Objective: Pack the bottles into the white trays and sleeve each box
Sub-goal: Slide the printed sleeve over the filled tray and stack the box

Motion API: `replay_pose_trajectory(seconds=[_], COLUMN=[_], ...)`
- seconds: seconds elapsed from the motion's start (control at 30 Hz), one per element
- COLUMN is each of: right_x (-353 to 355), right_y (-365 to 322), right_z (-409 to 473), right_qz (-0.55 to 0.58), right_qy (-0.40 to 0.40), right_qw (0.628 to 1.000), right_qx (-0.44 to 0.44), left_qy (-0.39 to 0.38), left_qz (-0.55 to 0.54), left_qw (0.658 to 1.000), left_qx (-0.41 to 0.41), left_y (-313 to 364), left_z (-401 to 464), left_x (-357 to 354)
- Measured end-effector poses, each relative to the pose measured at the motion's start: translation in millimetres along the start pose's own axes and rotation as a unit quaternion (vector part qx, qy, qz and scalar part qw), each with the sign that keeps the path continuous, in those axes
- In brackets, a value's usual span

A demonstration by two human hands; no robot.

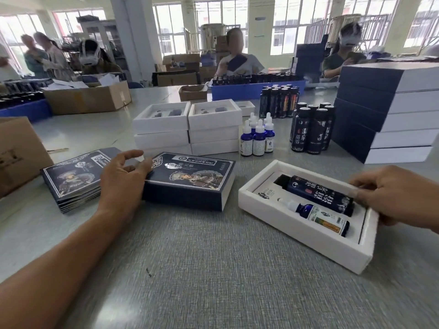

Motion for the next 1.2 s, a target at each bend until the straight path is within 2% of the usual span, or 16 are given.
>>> replay_pose_trajectory(seconds=[0.27,0.53,0.73,1.0,1.2], right_x=[-4,-9,-16,-15,-15], right_y=[-14,-16,-25,-29,-29], right_z=[-4,-2,-2,-6,-6], right_qz=[0.001,-0.025,-0.075,-0.031,-0.034], right_qy=[0.014,0.001,-0.029,-0.073,-0.072], right_qw=[1.000,0.999,0.993,0.992,0.992], right_qx=[0.017,0.034,0.087,0.098,0.099], left_qy=[-0.059,-0.057,-0.061,-0.059,-0.084], left_qz=[-0.049,-0.044,-0.046,-0.041,0.025], left_qw=[0.996,0.996,0.997,0.997,0.996], left_qx=[0.036,0.044,0.028,0.007,0.011], left_y=[-5,-6,-5,-10,-11], left_z=[-5,-4,-10,-10,-11], left_x=[-15,-13,-20,-23,-30])
Point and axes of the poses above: each hand's wrist, its own z-axis towards the middle knuckle, its own x-axis out of the back of the hand, y = z × x, the point moved 7 cm from there along z, towards the middle knuckle, and after that the axes turned 15 degrees about x, right-handed, at the moved point
